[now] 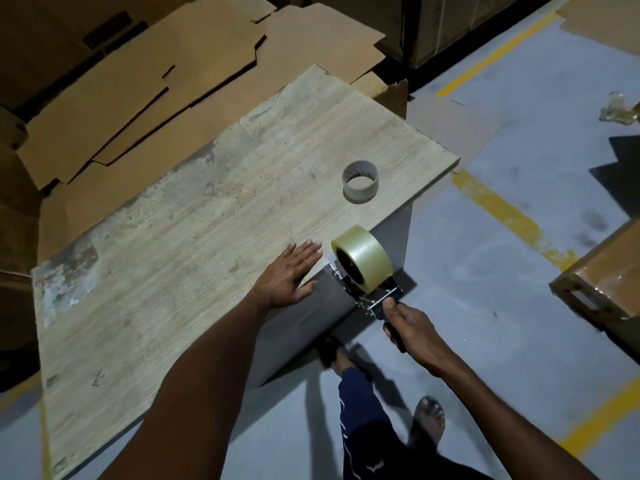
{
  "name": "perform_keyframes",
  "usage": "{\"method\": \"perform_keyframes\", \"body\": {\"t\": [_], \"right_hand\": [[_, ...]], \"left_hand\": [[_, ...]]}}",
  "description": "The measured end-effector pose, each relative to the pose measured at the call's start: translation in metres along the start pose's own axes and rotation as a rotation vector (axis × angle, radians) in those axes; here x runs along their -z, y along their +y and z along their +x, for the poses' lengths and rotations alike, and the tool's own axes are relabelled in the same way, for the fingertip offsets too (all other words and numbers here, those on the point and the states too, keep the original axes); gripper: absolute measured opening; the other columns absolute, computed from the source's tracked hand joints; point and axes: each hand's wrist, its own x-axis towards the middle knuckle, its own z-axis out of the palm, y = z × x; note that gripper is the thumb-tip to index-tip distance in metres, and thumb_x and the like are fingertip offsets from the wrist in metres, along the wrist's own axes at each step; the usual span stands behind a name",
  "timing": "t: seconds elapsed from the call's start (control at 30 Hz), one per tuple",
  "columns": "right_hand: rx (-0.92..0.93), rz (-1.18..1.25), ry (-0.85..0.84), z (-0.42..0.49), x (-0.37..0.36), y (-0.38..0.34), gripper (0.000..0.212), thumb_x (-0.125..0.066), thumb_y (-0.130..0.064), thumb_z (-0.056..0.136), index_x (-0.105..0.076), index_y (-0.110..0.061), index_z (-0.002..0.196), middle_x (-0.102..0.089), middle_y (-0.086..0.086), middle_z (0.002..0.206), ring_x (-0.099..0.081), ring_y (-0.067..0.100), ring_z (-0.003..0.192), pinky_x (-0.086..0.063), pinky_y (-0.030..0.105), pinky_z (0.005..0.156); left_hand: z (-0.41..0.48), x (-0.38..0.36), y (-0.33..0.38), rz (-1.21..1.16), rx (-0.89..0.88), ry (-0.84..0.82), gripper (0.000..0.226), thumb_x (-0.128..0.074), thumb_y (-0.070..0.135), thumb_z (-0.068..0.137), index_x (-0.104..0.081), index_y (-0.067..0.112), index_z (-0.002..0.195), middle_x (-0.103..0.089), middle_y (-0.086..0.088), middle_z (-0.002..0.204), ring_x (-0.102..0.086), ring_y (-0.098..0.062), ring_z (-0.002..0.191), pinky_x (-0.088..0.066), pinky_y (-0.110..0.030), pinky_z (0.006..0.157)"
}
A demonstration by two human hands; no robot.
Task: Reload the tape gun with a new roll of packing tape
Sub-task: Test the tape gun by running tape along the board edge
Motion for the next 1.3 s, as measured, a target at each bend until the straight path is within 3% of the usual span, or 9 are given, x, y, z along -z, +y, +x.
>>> {"method": "perform_keyframes", "body": {"t": [0.33,0.47,0.57,0.67,0.73,0.87,1.1,1.3], "right_hand": [[0.017,-0.143,0.040,-0.013,0.001,0.018,0.094,-0.031,-0.092,0.084,-0.066,-0.005,0.091,-0.062,-0.001,0.065,-0.050,0.005,0.052,-0.042,0.030,0.061],[0.025,-0.171,0.044,-0.012,0.001,0.021,0.097,-0.029,-0.096,0.080,-0.065,-0.006,0.089,-0.062,0.000,0.065,-0.050,0.008,0.053,-0.044,0.031,0.062],[0.029,-0.207,0.058,-0.006,-0.003,0.024,0.101,-0.026,-0.098,0.078,-0.065,-0.005,0.091,-0.068,0.008,0.073,-0.059,0.020,0.062,-0.049,0.038,0.066],[0.038,-0.247,0.058,0.005,-0.009,0.029,0.101,-0.025,-0.096,0.080,-0.065,-0.004,0.093,-0.069,0.015,0.081,-0.066,0.030,0.076,-0.054,0.044,0.075],[0.050,-0.235,0.056,0.014,-0.011,0.032,0.101,-0.025,-0.097,0.080,-0.064,-0.005,0.091,-0.068,0.015,0.078,-0.065,0.029,0.072,-0.053,0.043,0.071],[0.058,-0.176,0.057,0.035,-0.020,0.035,0.087,-0.033,-0.087,0.085,-0.062,-0.005,0.082,-0.062,0.005,0.064,-0.053,0.011,0.053,-0.045,0.033,0.062],[0.128,-0.133,0.133,0.062,-0.054,0.067,0.078,-0.027,-0.098,0.079,-0.047,-0.023,0.067,-0.053,0.002,0.062,-0.050,0.021,0.061,-0.044,0.043,0.065],[0.098,-0.004,0.128,0.069,-0.063,0.076,0.079,-0.034,-0.093,0.083,-0.045,-0.018,0.066,-0.049,-0.002,0.057,-0.043,0.013,0.049,-0.035,0.033,0.058]], "left_hand": [[0.000,0.001,-0.002,0.054,0.029,-0.051,0.072,-0.049,0.045,0.102,-0.029,0.011,0.161,-0.023,-0.007,0.170,-0.016,-0.023,0.159,-0.018,-0.053,0.126],[0.001,0.002,-0.002,0.052,0.050,-0.043,0.074,-0.051,0.047,0.100,-0.028,0.014,0.162,-0.022,-0.005,0.170,-0.014,-0.022,0.159,-0.016,-0.054,0.126],[0.000,0.002,-0.002,0.057,0.067,-0.031,0.076,-0.056,0.045,0.097,-0.028,0.017,0.162,-0.021,-0.004,0.171,-0.013,-0.021,0.159,-0.015,-0.059,0.125],[-0.001,0.000,-0.002,0.031,0.100,-0.030,0.077,-0.056,0.048,0.096,-0.027,0.022,0.162,-0.017,-0.001,0.172,-0.008,-0.020,0.160,-0.010,-0.062,0.125],[-0.002,-0.001,-0.002,0.013,0.119,-0.017,0.077,-0.056,0.050,0.095,-0.028,0.024,0.162,-0.015,0.000,0.172,-0.007,-0.020,0.160,-0.007,-0.064,0.124],[-0.001,-0.002,-0.004,-0.011,0.136,0.003,0.078,-0.060,0.050,0.093,-0.031,0.027,0.161,-0.015,0.001,0.172,-0.006,-0.020,0.160,-0.004,-0.065,0.124],[-0.001,-0.006,-0.007,-0.029,0.133,0.029,0.080,-0.061,0.051,0.090,-0.032,0.028,0.161,-0.017,0.001,0.172,-0.007,-0.019,0.160,-0.004,-0.065,0.124],[-0.001,-0.006,-0.006,-0.049,0.129,0.048,0.081,-0.064,0.047,0.087,-0.034,0.027,0.160,-0.018,0.002,0.172,-0.008,-0.018,0.160,-0.003,-0.065,0.124]]}}
